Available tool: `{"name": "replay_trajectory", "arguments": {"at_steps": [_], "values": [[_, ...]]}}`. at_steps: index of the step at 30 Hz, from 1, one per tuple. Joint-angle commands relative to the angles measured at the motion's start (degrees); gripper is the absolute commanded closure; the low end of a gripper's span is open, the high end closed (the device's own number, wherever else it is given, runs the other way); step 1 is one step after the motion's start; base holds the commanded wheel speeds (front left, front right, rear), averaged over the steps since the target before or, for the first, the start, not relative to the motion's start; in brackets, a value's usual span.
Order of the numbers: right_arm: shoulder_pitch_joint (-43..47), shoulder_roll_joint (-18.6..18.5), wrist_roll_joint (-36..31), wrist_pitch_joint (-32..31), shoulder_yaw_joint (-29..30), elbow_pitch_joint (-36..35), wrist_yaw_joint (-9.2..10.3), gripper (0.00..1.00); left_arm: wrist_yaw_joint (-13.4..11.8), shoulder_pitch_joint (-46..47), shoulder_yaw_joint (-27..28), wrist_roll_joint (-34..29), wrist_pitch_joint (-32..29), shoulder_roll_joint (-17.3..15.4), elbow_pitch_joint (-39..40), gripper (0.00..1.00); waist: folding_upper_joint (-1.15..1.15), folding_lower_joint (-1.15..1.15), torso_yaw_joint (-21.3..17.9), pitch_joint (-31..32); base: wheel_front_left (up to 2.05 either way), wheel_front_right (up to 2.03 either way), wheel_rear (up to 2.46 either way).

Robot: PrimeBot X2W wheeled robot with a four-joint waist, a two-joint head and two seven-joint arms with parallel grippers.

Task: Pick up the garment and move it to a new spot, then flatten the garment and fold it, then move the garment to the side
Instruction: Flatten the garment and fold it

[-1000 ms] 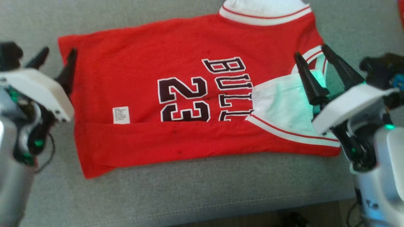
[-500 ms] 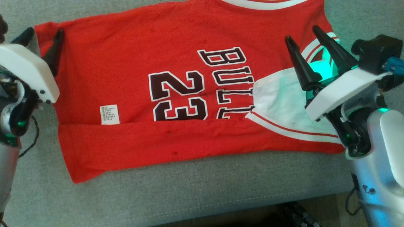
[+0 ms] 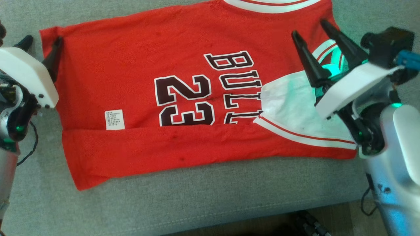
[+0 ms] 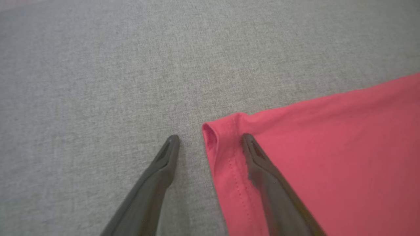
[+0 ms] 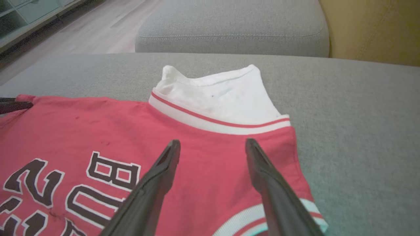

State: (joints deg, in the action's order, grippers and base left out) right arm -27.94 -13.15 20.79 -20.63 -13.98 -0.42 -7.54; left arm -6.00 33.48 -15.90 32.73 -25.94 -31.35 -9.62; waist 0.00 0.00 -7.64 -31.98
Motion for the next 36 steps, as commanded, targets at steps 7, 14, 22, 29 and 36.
{"name": "replay_trajectory", "arguments": {"at_steps": [7, 14, 22, 29, 36], "values": [[-3.3, -1.34, 1.01, -0.7, -1.19, -0.37, 0.05, 0.0, 2.46, 2.51, 0.2, 0.86, 0.71, -0.94, -0.43, 0.64, 0.0, 0.0, 0.63, 0.14, 0.0, 0.0, 0.0], [-9.03, -2.08, -0.3, -1.85, -0.81, 4.67, 0.05, 0.0, 3.59, 3.57, -1.01, 0.3, 3.56, 0.48, -0.56, 1.0, 0.0, 0.0, 1.73, 0.46, 0.0, 0.0, 0.0], [-21.74, -2.11, -4.87, -2.3, -0.03, 19.4, 0.05, 0.0, 4.49, 4.54, -2.57, -0.59, 10.62, 4.44, -0.85, 1.0, 0.0, 0.0, 5.9, 1.18, 0.0, 0.0, 0.0], [-31.67, -1.93, -9.66, -3.69, 2.57, 34.73, 0.05, 0.0, 5.8, 6.71, -5.01, -0.96, 13.72, 8.17, -2.02, 1.0, 0.0, 0.0, 10.98, 0.22, 0.0, 0.0, 0.0], [-37.49, -1.91, -13.89, -4.91, 5.84, 46.27, 0.05, 0.0, 6.83, 8.87, -7.1, -1.13, 16.37, 11.75, -4.61, 1.0, 0.0, 0.0, 14.14, -0.48, 0.0, 0.0, 0.0]]}}
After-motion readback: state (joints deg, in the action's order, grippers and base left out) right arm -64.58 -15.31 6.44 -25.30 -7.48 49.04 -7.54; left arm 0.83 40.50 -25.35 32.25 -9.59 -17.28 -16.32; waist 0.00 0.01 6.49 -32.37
